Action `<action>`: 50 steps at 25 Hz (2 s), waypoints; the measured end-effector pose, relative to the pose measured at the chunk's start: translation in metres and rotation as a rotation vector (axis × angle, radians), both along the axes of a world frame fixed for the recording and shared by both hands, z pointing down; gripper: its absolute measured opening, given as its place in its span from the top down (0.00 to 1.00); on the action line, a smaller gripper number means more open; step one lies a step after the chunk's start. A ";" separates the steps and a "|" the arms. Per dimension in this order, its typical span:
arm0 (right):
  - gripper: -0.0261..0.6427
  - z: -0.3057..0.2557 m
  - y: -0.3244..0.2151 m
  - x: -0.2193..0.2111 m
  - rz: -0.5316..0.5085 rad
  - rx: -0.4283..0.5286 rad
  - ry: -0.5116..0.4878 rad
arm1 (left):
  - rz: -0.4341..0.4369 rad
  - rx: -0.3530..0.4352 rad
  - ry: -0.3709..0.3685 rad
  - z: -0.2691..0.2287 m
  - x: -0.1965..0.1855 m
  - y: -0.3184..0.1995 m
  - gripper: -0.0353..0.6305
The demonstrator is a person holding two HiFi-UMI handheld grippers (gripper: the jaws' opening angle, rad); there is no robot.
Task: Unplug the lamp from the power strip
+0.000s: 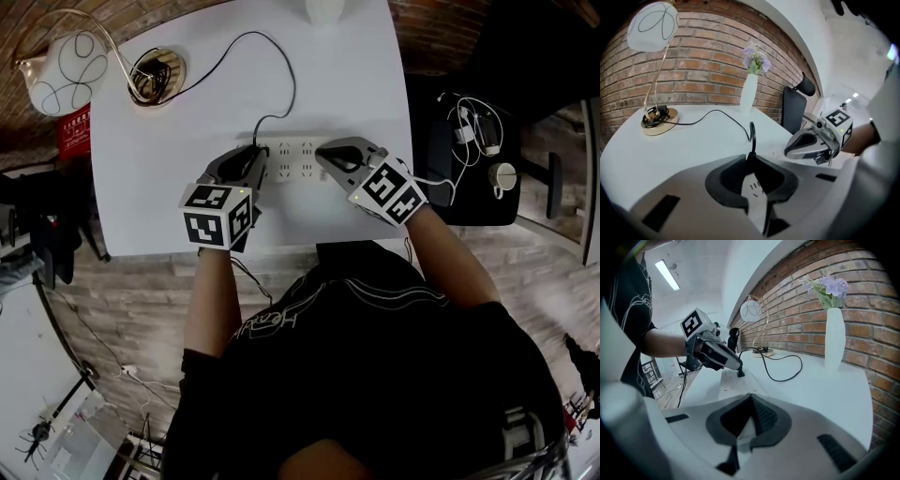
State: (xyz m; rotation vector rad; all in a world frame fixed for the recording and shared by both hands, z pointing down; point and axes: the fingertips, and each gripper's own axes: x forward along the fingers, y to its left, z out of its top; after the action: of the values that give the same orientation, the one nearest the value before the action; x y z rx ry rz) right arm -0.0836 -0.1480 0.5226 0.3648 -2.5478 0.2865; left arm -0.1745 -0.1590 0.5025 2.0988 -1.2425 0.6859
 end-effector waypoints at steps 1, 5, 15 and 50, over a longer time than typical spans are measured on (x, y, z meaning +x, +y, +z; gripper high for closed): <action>0.97 0.000 0.000 0.000 -0.001 -0.002 0.000 | 0.010 0.002 -0.014 0.000 0.000 0.000 0.87; 0.97 0.000 0.000 0.000 -0.003 -0.009 -0.004 | 0.112 0.073 -0.211 -0.003 0.004 0.002 0.87; 0.97 0.000 0.001 -0.001 -0.012 -0.004 -0.003 | 0.166 0.128 -0.323 -0.003 0.008 0.009 0.88; 0.97 0.000 0.000 0.000 -0.010 -0.013 -0.006 | 0.071 0.137 -0.118 -0.026 -0.003 0.000 0.88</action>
State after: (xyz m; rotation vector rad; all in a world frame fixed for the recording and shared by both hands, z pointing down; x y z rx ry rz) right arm -0.0833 -0.1475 0.5221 0.3470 -2.5515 0.3008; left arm -0.1772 -0.1587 0.4768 2.2514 -1.3166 0.7856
